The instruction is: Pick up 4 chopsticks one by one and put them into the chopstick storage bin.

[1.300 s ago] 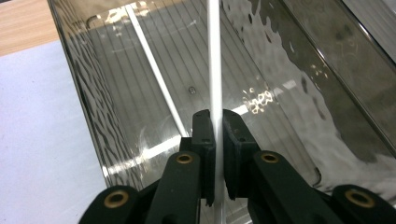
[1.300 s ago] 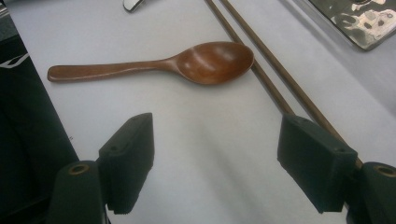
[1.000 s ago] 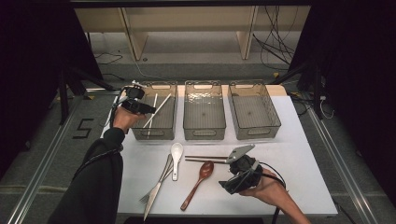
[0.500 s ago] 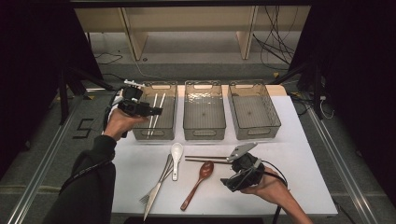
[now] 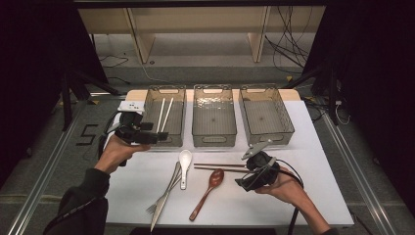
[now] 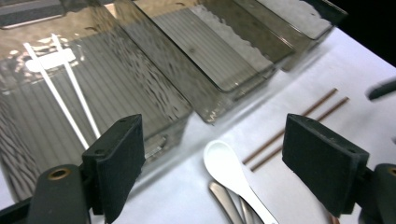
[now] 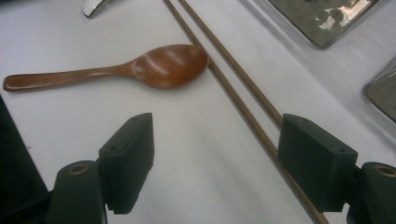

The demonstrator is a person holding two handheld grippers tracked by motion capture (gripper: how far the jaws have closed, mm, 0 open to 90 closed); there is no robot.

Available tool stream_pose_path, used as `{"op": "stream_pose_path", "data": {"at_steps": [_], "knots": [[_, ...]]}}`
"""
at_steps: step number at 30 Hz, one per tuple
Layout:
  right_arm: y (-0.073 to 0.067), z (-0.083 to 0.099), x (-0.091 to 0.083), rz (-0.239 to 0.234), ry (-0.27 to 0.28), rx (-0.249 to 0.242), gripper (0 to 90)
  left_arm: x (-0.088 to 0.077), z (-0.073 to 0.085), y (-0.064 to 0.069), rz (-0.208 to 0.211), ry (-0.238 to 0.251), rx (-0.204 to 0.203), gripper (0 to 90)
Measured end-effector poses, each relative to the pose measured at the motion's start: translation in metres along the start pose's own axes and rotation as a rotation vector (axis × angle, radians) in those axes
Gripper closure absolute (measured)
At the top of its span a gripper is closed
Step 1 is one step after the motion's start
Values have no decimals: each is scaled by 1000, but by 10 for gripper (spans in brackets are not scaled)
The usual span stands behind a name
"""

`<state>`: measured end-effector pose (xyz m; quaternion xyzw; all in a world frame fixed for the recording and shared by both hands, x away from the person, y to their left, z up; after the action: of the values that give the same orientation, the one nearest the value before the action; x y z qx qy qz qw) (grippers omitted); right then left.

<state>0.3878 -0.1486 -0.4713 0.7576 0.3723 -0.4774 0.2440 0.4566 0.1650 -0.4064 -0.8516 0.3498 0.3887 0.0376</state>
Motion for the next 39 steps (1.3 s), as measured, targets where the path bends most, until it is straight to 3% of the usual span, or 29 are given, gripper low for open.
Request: {"op": "stream_pose_path", "data": {"at_steps": [9, 16, 28, 34, 39], "knots": [[13, -5, 10, -8, -54, -15, 309, -13, 19, 23, 10, 23, 41, 176], [20, -6, 15, -19, -86, -21, 355, -12, 31, 38, 17, 26, 79, 173], [27, -5, 25, -34, -147, -36, 463, -15, 53, 45, -9, 40, 92, 163], [29, -3, 28, -40, -166, -37, 481, -17, 57, 50, -19, 45, 114, 159], [31, -2, 31, -40, -182, -41, 493, -17, 62, 52, -18, 57, 110, 157]]}}
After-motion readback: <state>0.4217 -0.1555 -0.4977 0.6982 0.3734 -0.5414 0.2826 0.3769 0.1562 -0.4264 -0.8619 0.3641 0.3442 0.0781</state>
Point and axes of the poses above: each handheld gripper's, and its own axes: x roughly forward along the jaws, z roughly out of its underside, y roughly to its right, the point moved 7 cm from there along x, roughly forward along the jaws, and after that the axes turned 6 degrees about -y, right-handed, at the moved point
